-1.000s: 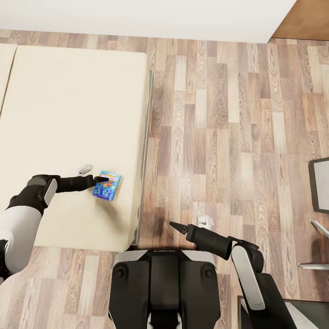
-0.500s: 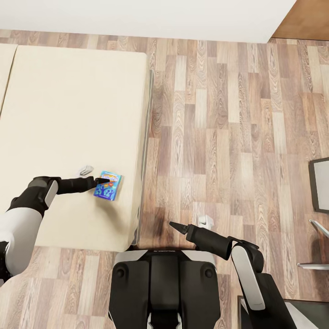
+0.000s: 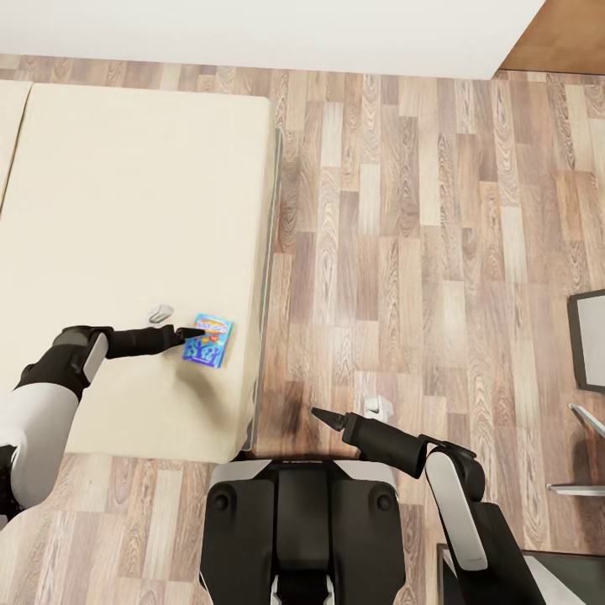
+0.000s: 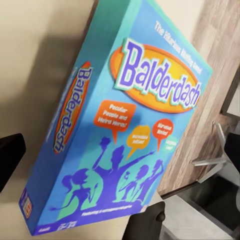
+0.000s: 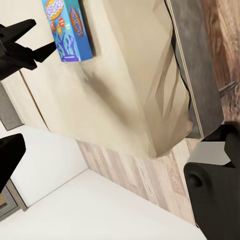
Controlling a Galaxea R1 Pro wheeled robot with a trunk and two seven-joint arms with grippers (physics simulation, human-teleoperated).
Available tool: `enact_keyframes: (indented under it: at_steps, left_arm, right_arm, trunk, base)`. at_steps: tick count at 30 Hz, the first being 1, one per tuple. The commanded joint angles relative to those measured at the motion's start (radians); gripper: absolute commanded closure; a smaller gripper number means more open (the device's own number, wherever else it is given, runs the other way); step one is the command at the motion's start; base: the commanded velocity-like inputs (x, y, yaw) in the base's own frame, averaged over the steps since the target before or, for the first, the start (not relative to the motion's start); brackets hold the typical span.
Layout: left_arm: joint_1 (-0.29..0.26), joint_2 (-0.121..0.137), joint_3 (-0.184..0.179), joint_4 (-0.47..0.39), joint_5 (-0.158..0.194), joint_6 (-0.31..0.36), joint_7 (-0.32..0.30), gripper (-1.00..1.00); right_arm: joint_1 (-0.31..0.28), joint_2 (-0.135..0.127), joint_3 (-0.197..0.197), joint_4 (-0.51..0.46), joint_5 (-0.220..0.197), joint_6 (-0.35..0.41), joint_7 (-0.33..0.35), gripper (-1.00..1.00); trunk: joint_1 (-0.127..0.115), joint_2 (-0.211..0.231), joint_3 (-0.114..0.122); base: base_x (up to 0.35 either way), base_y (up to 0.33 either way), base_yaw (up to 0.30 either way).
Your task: Put all the toys in the child's room - the three board games (two on the bed and one on the table), the two jigsaw puzzles on the table, and the tennis ball on the table - inside the toy box on the table in the child's room.
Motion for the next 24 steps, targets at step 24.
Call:
enact_keyframes:
  at_steps: [24]
  left_arm:
    - [0.007, -0.008, 0.006, 0.0, -0.004, 0.006, -0.013, -1.0]
  right_arm:
    - [-0.001, 0.001, -0.001, 0.0, 0.006, 0.004, 0.007, -1.0]
  trunk:
    - [0.001, -0.001, -0.001]
  base:
    - [0.0, 0.0, 0.0]
